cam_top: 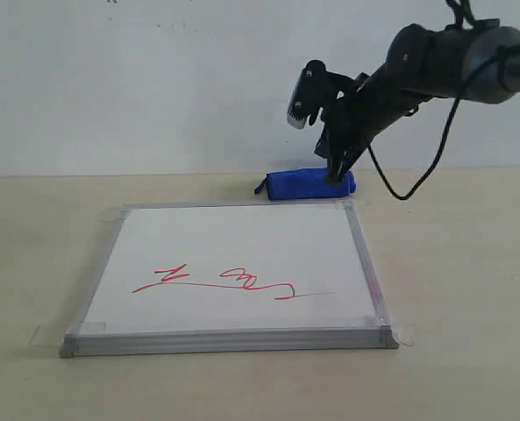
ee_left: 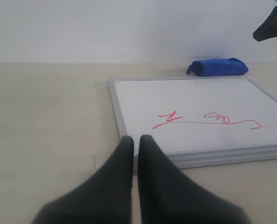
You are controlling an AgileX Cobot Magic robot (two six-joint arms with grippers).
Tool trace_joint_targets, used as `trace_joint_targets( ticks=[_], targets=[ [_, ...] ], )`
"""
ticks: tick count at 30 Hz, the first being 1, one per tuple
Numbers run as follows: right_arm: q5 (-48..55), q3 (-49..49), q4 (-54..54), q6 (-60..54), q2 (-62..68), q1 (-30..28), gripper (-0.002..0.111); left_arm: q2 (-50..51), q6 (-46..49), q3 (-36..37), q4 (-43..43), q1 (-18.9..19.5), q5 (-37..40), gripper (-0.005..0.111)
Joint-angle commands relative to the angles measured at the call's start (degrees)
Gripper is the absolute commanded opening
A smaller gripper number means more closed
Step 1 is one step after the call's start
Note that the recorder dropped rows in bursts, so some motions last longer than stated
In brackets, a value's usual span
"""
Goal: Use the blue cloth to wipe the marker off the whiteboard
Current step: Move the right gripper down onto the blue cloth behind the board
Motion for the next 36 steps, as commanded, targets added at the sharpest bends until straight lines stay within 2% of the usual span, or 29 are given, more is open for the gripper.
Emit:
trace_joint_targets(
  ticks=[1, 6, 13, 21, 24, 28, 29, 36],
  targets=[
    [0.96, -7.02, 0.20, 4.85, 5.67, -0.67, 0.000, -0.19, 0.31, 0.20, -0.04, 0.08, -0.18, 0.004],
    [-2.31, -11.51, 0.76, 5.60, 10.57, -0.57, 0.000, -0.19, 0.31, 0.20, -0.04, 0.08, -0.18, 0.004],
    [-11.58, -12.17, 0.85, 5.68, 13.56, -0.57, 0.000, -0.19, 0.31, 0.20, -0.04, 0.08, -0.18, 0.004],
    [-9.21, -12.17, -0.27, 7.91, 14.42, -0.57, 0.002, -0.19, 0.31, 0.20, -0.04, 0.08, -0.18, 0.004],
    [-8.64, -12.17, -2.80, 8.03, 14.52, -0.57, 0.014, -0.19, 0.31, 0.20, -0.04, 0.08, -0.18, 0.004],
    [-8.64, -12.17, -4.29, 7.75, 14.52, -0.57, 0.045, -0.19, 0.31, 0.20, -0.04, 0.08, -0.18, 0.004],
    [-8.76, -12.17, -4.29, 6.86, 14.77, -0.57, 0.057, -0.19, 0.31, 0.20, -0.04, 0.08, -0.18, 0.004],
    [-13.43, -12.17, -4.29, 5.44, 18.94, -0.57, 0.059, -0.19, 0.31, 0.20, -0.04, 0.08, -0.18, 0.004]
  ],
)
